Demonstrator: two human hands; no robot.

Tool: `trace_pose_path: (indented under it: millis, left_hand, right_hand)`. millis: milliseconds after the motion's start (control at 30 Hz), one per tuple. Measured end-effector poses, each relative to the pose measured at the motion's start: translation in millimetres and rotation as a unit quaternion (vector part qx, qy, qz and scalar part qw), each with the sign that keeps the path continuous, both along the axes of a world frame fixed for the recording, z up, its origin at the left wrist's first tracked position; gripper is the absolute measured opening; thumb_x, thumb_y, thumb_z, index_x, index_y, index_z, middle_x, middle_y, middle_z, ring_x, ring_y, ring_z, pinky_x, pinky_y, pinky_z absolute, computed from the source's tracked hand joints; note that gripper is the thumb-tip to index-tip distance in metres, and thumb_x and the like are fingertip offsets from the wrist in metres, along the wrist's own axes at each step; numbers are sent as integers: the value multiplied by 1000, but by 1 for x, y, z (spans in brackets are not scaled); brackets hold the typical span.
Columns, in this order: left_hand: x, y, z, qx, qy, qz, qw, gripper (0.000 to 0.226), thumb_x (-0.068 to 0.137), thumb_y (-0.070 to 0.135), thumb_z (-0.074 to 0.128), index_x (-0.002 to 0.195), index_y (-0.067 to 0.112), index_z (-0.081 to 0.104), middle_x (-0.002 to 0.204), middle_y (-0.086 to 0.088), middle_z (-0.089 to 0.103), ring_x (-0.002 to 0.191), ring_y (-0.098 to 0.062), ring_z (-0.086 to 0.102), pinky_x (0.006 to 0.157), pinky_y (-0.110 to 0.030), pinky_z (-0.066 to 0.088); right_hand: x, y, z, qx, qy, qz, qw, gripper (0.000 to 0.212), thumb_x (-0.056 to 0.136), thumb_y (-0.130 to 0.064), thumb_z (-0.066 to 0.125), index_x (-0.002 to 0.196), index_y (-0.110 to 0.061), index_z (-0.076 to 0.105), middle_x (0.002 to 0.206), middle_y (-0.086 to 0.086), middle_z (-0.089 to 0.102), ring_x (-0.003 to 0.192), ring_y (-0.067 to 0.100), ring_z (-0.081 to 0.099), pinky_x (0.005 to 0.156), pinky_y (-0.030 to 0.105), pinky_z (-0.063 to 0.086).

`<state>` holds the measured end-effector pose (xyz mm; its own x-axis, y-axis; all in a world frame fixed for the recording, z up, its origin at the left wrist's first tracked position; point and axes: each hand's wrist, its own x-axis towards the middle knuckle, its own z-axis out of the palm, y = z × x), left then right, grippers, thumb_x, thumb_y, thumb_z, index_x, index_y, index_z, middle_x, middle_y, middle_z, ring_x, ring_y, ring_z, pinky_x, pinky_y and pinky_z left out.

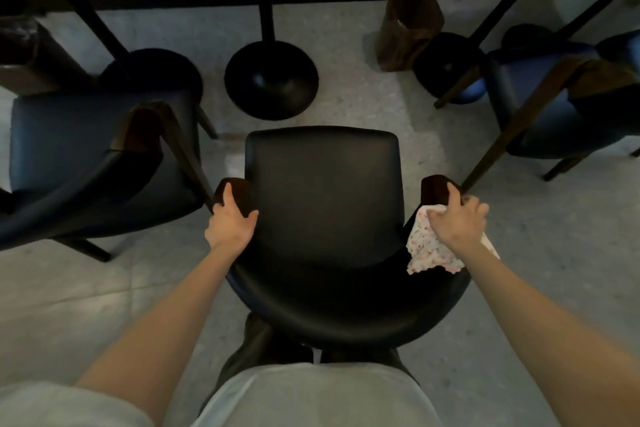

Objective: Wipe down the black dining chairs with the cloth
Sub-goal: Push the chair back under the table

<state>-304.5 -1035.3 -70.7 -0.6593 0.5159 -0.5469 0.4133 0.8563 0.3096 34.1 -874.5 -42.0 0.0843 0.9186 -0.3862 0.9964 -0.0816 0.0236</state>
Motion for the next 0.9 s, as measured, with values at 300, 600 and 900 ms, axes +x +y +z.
trace_pose_path:
  millis: [300, 600, 900]
  left_hand:
    - [11, 12, -7, -49, 94, 32, 994, 81, 91, 33, 62, 153, 29, 9, 127, -19, 57, 112, -39, 57, 91, -52, 47]
    - [1, 20, -12, -65, 74, 31, 995, 94, 85, 28, 71, 153, 28, 7, 130, -19, 54, 114, -38, 56, 92, -51, 48]
    - [-5, 16, -9, -53, 68, -3, 996, 92, 84, 27, 71, 154, 27, 11, 124, -18, 58, 109, -37, 59, 87, -48, 53]
  right_hand:
    - [15, 54, -24, -78, -13, 16, 997, 82, 89, -54, 58, 150, -23, 15, 132, 18, 53, 130, 39, 35, 94, 44, 43]
    - [12, 64, -28, -88, 42, -39, 994, 89, 84, -37, 73, 152, -27, 18, 136, 17, 52, 122, 39, 51, 91, 42, 49]
    - [15, 54, -23, -57, 62, -24, 996, 78, 89, -40, 66, 153, -30, 23, 132, 13, 58, 117, 36, 57, 87, 40, 51]
